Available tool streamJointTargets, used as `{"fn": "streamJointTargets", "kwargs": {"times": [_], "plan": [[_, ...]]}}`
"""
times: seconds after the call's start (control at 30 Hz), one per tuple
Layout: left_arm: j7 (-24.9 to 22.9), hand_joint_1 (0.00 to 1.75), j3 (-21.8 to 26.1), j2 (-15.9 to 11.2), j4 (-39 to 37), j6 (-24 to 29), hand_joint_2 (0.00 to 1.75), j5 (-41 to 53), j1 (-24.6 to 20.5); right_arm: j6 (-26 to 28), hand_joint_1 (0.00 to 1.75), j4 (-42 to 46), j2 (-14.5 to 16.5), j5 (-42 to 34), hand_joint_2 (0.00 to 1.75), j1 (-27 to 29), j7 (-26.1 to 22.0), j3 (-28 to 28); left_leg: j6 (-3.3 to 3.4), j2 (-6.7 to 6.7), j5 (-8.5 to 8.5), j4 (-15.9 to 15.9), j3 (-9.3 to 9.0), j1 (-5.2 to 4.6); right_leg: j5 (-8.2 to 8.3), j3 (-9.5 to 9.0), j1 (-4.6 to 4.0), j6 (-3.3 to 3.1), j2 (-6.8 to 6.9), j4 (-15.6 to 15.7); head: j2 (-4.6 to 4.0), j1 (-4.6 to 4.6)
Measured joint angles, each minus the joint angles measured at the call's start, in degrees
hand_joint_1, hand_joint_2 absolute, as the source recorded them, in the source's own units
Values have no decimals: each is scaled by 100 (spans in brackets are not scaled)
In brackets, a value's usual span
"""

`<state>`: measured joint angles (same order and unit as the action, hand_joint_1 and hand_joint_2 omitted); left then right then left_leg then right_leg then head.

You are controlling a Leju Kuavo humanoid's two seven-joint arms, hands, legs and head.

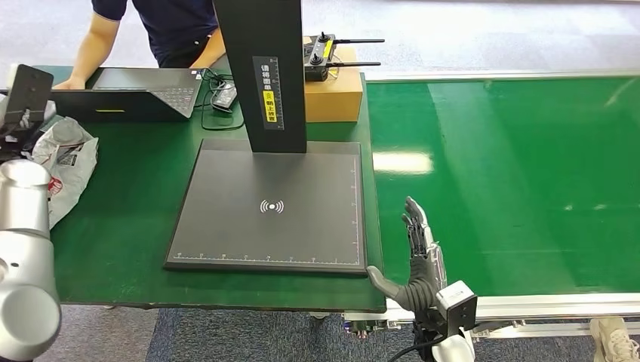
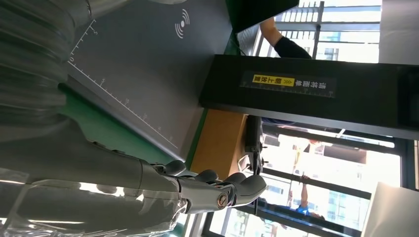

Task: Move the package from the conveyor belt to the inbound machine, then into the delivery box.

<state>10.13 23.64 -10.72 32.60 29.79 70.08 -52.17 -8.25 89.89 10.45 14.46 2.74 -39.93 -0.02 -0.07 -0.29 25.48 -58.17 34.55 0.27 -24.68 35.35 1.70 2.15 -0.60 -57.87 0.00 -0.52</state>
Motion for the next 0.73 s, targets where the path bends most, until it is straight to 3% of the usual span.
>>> {"fn": "streamJointTargets", "kwargs": {"times": [0.13,0.27,0.43,0.57,0.73], "plan": [[282,0,-576,272,932,-553,175,-947,506,-6,0,-6,0,-43,175,-1,0,0,0,1,1,2,1,0,0,1,0,0,-1,0,0,0],[767,0,-1198,517,2254,-939,175,-2129,1333,-9,0,-43,-1,-116,175,-1,-1,1,1,3,7,5,0,-4,-4,1,3,-1,-3,2,0,1],[1639,0,-1869,892,3730,-767,175,-2871,2601,121,0,-128,-2,-77,175,-53,0,2,6,4,15,5,0,-6,-10,1,6,1,-2,4,0,-1],[2319,0,-2316,1190,4218,-650,175,-3386,3400,178,0,-279,-4,-37,175,-186,0,3,9,4,18,5,-2,-8,-10,-1,7,1,-2,5,0,1],[2891,0,-2576,1505,4313,-882,175,-4213,4127,94,0,-451,-4,-99,175,-223,0,33,9,4,18,6,-3,-8,-11,-1,7,2,-2,6,0,-1]]}}
